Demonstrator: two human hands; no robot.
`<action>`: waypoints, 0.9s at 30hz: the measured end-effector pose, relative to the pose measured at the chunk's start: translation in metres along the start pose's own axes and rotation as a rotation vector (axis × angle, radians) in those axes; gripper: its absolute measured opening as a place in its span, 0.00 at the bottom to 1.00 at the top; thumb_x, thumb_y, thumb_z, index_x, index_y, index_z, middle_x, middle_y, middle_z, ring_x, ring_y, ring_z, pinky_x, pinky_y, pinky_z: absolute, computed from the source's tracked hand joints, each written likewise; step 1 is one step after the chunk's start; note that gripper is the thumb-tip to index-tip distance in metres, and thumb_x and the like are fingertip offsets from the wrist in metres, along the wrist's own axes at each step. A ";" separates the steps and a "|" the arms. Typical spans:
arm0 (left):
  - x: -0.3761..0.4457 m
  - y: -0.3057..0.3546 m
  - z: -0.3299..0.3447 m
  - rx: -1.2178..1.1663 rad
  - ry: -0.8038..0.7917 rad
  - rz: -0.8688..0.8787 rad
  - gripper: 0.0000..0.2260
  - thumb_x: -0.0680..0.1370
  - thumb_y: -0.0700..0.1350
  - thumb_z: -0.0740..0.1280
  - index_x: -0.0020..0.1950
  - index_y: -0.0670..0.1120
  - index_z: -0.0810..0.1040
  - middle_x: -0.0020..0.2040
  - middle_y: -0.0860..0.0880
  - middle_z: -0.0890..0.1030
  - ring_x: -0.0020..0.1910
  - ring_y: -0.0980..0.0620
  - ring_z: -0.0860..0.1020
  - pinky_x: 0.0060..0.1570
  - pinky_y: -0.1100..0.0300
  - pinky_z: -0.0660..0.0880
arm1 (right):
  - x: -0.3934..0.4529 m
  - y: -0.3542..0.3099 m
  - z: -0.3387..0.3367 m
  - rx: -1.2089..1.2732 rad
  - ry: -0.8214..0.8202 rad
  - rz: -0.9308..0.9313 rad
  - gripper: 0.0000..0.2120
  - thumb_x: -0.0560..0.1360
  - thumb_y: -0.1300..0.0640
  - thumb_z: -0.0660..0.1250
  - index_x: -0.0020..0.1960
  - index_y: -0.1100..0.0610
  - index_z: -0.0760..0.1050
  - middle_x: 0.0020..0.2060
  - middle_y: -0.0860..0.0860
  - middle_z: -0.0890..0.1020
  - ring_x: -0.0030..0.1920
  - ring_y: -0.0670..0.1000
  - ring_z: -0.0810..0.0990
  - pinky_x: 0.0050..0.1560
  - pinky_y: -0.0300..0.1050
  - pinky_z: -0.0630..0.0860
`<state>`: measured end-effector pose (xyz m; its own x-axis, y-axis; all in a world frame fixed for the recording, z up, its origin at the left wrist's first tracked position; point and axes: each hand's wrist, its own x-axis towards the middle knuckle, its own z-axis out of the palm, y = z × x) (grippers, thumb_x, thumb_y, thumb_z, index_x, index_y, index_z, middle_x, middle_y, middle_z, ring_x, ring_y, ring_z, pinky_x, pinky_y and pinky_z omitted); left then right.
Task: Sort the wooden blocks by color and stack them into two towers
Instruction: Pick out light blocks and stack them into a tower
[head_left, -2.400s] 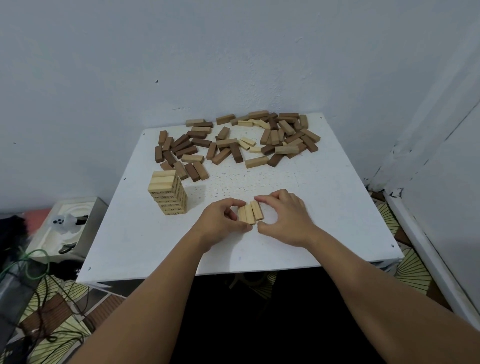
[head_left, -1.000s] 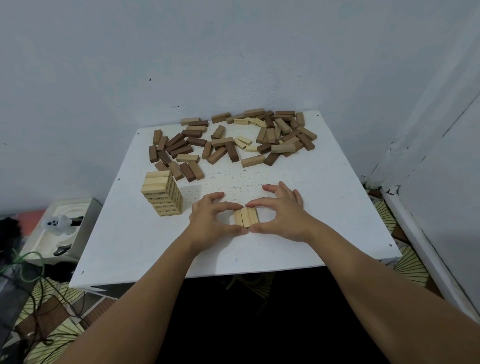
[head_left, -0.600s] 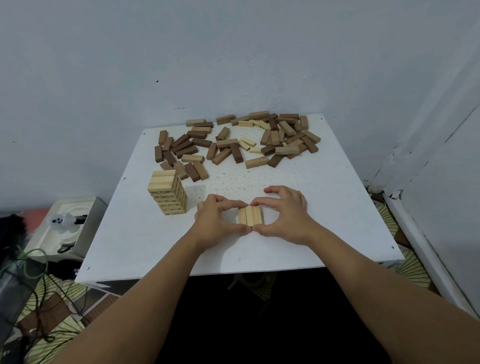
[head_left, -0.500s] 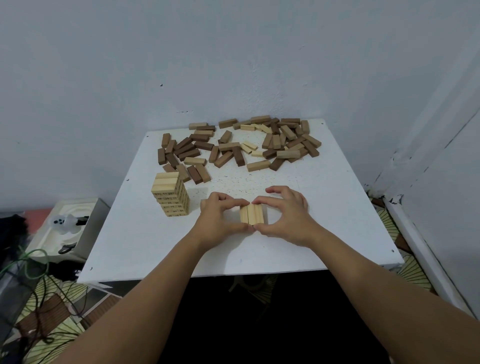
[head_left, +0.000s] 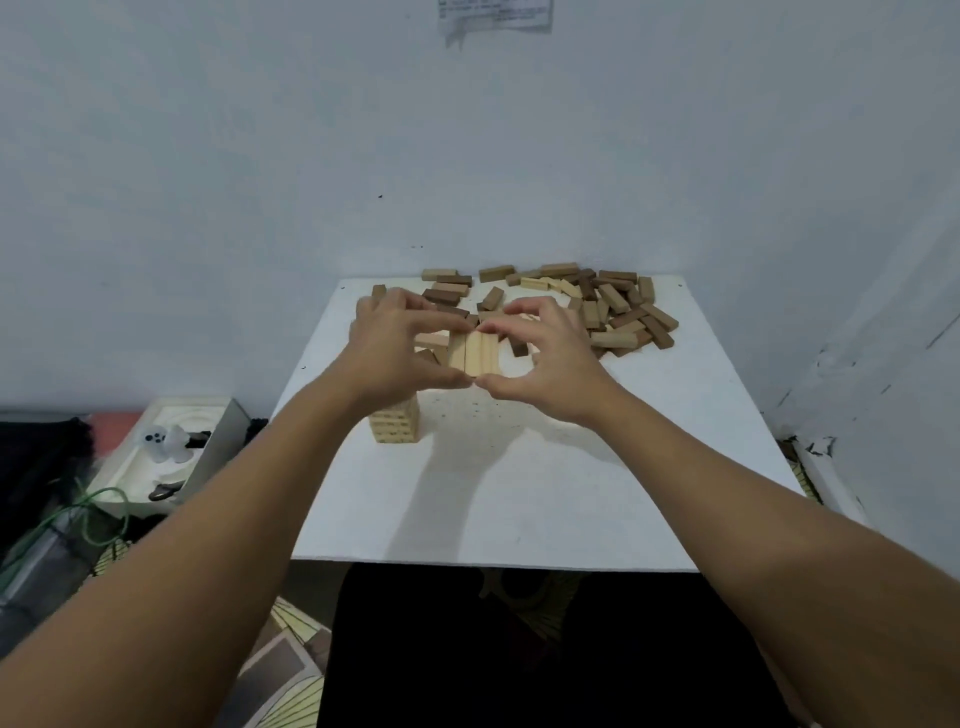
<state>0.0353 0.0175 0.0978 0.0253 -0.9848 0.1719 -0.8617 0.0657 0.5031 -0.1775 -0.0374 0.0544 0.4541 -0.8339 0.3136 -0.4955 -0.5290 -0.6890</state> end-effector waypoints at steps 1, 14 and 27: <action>-0.001 -0.006 -0.009 -0.004 0.000 -0.012 0.26 0.66 0.61 0.82 0.62 0.69 0.80 0.58 0.55 0.69 0.64 0.50 0.61 0.70 0.51 0.65 | 0.007 -0.007 0.006 -0.008 -0.008 -0.013 0.25 0.68 0.42 0.80 0.63 0.36 0.79 0.66 0.40 0.70 0.71 0.50 0.61 0.75 0.54 0.58; -0.001 -0.088 -0.053 -0.118 -0.193 -0.170 0.25 0.65 0.59 0.83 0.57 0.76 0.79 0.64 0.58 0.73 0.71 0.46 0.66 0.72 0.40 0.67 | 0.050 -0.049 0.073 -0.066 -0.151 0.039 0.22 0.69 0.38 0.77 0.62 0.35 0.78 0.66 0.41 0.69 0.72 0.51 0.60 0.73 0.52 0.53; -0.004 -0.098 -0.046 -0.341 -0.301 -0.193 0.21 0.70 0.47 0.82 0.58 0.65 0.84 0.60 0.69 0.73 0.65 0.56 0.69 0.64 0.57 0.66 | 0.048 -0.046 0.080 -0.023 -0.241 0.142 0.24 0.69 0.36 0.78 0.63 0.36 0.78 0.69 0.42 0.68 0.74 0.51 0.59 0.75 0.54 0.55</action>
<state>0.1429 0.0220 0.0863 -0.0227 -0.9836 -0.1792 -0.6399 -0.1234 0.7585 -0.0736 -0.0404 0.0485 0.5408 -0.8397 0.0484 -0.5819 -0.4151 -0.6994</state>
